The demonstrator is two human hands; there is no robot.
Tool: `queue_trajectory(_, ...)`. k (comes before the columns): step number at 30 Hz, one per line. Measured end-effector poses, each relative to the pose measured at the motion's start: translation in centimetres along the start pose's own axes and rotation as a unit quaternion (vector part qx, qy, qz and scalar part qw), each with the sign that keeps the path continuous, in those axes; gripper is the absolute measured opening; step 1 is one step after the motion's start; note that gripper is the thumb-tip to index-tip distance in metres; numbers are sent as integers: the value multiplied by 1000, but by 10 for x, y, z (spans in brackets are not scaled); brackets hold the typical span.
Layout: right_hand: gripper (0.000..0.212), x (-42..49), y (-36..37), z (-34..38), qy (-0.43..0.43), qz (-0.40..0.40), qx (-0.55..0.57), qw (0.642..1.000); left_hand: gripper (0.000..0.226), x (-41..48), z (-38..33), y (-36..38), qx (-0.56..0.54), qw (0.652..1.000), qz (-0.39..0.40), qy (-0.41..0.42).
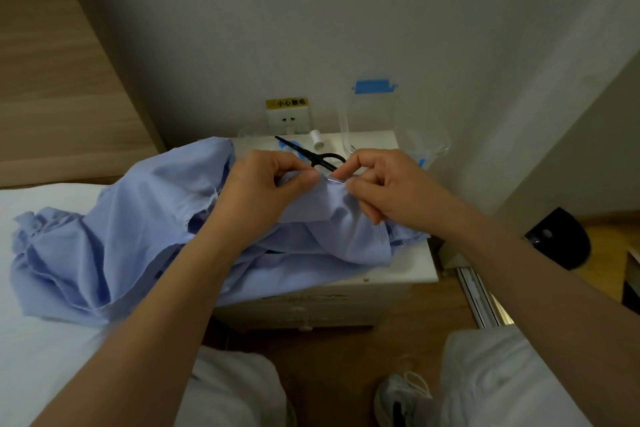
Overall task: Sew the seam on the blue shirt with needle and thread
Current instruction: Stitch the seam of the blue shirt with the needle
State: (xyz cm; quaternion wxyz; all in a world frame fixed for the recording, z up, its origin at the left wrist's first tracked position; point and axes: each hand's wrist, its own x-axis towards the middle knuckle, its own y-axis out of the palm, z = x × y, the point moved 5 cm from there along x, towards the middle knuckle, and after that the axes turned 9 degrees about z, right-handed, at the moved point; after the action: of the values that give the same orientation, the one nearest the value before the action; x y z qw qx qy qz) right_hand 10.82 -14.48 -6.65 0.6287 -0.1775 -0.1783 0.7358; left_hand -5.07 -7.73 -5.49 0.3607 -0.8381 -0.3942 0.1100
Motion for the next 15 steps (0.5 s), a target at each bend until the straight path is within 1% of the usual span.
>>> queue_trajectory(3,17,1,1,0,-14,-26,-9,1000,12,1,2,-1,1,1000,-17,-13)
queue_trajectory(7,15,2,4,2,-29,-50,-16,998,18,-1,-2,1,-28,999,-13,-7)
queue_trajectory(11,16,2,6,3,-20,-37,9,999,12,-3,-6,-1,-52,999,-9,-7)
queue_trajectory(15,15,1,4,3,-14,-17,46,999,15,-4,-5,-4,-67,998,-4,-17)
